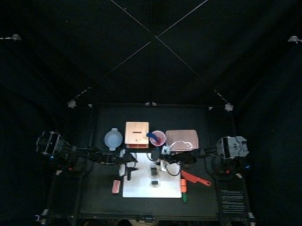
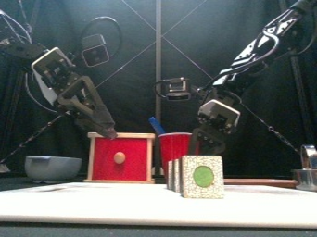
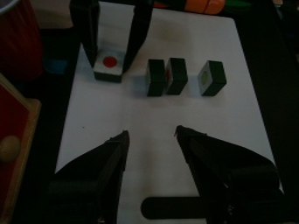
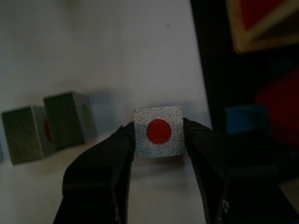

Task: Place sushi on board then cut the sushi with the knife then place the pieces on the plate
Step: Place the 4 sushi pieces on the plate

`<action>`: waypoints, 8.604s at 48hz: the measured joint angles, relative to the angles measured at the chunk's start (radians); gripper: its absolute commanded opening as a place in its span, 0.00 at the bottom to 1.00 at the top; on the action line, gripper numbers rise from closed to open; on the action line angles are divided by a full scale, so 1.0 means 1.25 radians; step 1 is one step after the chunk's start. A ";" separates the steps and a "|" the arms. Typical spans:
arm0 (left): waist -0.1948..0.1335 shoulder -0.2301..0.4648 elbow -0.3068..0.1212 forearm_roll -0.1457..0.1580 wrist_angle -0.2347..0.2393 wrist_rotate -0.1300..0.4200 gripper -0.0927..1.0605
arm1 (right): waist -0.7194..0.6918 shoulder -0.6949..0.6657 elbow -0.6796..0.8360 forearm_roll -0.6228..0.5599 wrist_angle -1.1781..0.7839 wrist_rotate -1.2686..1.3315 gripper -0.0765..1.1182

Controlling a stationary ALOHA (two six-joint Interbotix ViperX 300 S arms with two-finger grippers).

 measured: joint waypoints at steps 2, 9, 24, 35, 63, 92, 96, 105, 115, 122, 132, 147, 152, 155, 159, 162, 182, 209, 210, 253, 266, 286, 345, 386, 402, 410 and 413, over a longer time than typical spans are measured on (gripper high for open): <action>-0.001 0.001 0.000 -0.001 0.001 0.000 0.81 | 0.000 -0.017 0.005 0.001 0.015 0.001 0.58; 0.000 0.000 0.000 -0.001 0.000 0.000 0.81 | -0.001 -0.102 0.039 0.007 0.082 0.005 0.58; 0.004 0.001 0.000 -0.001 0.001 0.001 0.81 | -0.040 -0.253 0.140 0.044 0.189 0.006 0.58; 0.021 0.000 0.000 -0.001 0.001 0.004 0.81 | -0.198 -0.231 0.182 0.048 0.117 0.002 0.68; 0.031 0.000 0.000 -0.001 0.000 0.004 0.81 | -0.266 -0.185 0.163 0.031 0.074 0.005 0.84; 0.033 0.000 0.001 -0.001 0.000 0.004 0.81 | 0.080 -0.183 0.055 0.001 0.069 0.004 0.83; 0.034 0.000 0.000 -0.001 0.000 0.002 0.81 | 0.090 -0.160 0.038 0.000 0.067 0.001 0.83; 0.034 0.000 0.001 -0.001 0.001 0.002 0.81 | 0.103 -0.112 0.005 0.000 0.066 0.000 0.83; 0.034 0.000 0.002 -0.001 0.002 0.002 0.81 | 0.114 -0.072 -0.023 -0.001 0.066 0.000 0.83; 0.034 0.000 0.001 -0.001 0.010 0.002 0.81 | 0.120 -0.052 -0.039 0.000 0.066 0.000 0.83; 0.034 0.000 0.007 -0.001 0.018 0.002 0.81 | 0.121 -0.022 -0.053 -0.001 0.067 0.000 0.83; 0.034 0.000 0.011 0.000 0.020 0.002 0.81 | 0.117 -0.010 -0.061 -0.001 0.070 0.000 0.83; 0.034 0.000 0.011 0.000 0.018 0.001 0.81 | 0.117 -0.006 -0.064 -0.001 0.070 0.000 0.83; 0.034 0.000 0.012 -0.001 0.020 0.001 0.81 | 0.117 -0.004 -0.064 -0.001 0.069 0.000 0.83; 0.034 0.001 0.013 -0.001 0.020 0.001 0.81 | 0.117 -0.004 -0.066 -0.001 0.070 0.000 0.82; 0.034 0.000 0.013 -0.001 0.020 0.001 0.81 | 0.117 -0.001 -0.066 0.000 0.069 0.000 0.82; 0.034 0.000 0.013 -0.001 0.020 0.001 0.81 | 0.115 0.034 -0.086 0.000 0.069 0.000 0.81; 0.036 0.001 0.013 -0.001 0.018 0.002 0.81 | 0.103 0.023 -0.063 0.004 0.106 -0.001 0.52; 0.036 0.001 0.013 -0.001 0.018 0.002 0.81 | 0.101 0.015 -0.056 0.002 0.114 -0.002 0.52; 0.055 0.001 0.013 0.009 0.049 0.005 0.81 | -0.340 -0.243 0.194 0.028 0.193 0.000 0.60; 0.067 0.000 0.013 0.017 0.060 0.006 0.81 | -0.356 -0.198 0.205 0.038 0.130 0.000 0.74; 0.074 0.001 0.013 0.034 0.061 0.005 0.81 | -0.182 -0.285 0.157 0.034 0.189 -0.001 0.74; 0.074 0.000 0.013 0.025 0.061 0.002 0.81 | 0.202 -0.001 -0.099 0.080 0.114 0.023 0.72; 0.072 0.000 0.027 0.025 0.061 0.002 0.81 | 0.163 0.044 -0.097 0.049 0.104 0.034 0.59; 0.074 0.001 0.027 0.025 0.061 0.004 0.81 | 0.026 -0.183 0.081 0.087 0.119 0.037 0.59; 0.074 0.000 0.027 0.025 0.061 0.005 0.81 | -0.098 -0.319 0.177 0.080 0.172 0.029 0.59; 0.074 0.001 0.027 0.026 0.061 0.004 0.81 | -0.144 -0.340 0.200 0.077 0.180 0.026 0.59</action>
